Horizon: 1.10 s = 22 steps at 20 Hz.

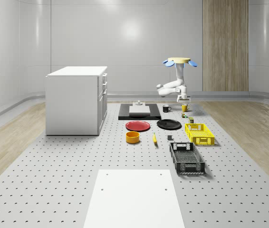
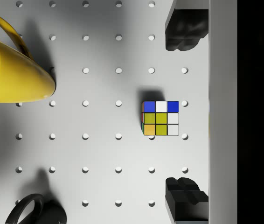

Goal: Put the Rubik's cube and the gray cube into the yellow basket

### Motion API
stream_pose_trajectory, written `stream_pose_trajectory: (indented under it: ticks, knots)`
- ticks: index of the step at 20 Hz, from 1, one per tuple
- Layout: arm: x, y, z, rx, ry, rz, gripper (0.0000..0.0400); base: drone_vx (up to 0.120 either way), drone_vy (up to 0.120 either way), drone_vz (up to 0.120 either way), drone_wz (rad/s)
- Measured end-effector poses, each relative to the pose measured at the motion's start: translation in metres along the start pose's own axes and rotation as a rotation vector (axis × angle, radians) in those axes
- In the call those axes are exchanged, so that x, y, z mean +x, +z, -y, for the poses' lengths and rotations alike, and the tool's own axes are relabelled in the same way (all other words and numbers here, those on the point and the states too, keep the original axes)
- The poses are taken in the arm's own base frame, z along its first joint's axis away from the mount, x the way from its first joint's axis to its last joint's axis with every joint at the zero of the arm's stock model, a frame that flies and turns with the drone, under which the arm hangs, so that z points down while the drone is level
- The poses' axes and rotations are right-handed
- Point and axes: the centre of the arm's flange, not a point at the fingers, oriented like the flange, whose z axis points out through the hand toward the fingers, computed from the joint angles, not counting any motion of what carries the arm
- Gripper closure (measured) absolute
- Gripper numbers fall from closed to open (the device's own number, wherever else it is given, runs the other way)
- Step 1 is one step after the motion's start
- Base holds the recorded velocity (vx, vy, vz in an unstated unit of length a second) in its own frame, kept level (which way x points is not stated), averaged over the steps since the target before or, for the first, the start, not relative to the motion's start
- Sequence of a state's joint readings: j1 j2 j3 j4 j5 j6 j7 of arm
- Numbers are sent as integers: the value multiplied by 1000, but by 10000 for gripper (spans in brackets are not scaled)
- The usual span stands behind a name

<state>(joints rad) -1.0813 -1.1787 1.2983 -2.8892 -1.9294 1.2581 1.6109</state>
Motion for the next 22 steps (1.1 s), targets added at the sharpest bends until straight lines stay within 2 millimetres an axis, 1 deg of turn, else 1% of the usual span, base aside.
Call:
stream_pose_trajectory:
  ticks: [2, 6, 10, 12, 16, 17, 19, 22]
  knots:
    - [0, 0, 0, 0, 0, 0, 0, 0, 0, -120, 0]
    - [0, 0, 0, 0, 0, 0, 0, 110, 0, -120, 0]
    - [0, 0, 0, 0, 0, 0, 0, 0, 0, -120, 0]
    - [0, 0, 0, 0, 0, 0, 0, 0, -80, -120, 0]
    - [0, 0, 0, 0, 0, 0, 0, 0, 0, -120, 0]
    - [0, 0, 0, 0, 0, 0, 0, 0, 0, -80, 0]
    - [0, 1, 0, 0, 0, 0, 0, 0, 0, 0, 0]
    - [0, 9, 0, 0, 0, 0, 0, 0, 0, 0, 0]
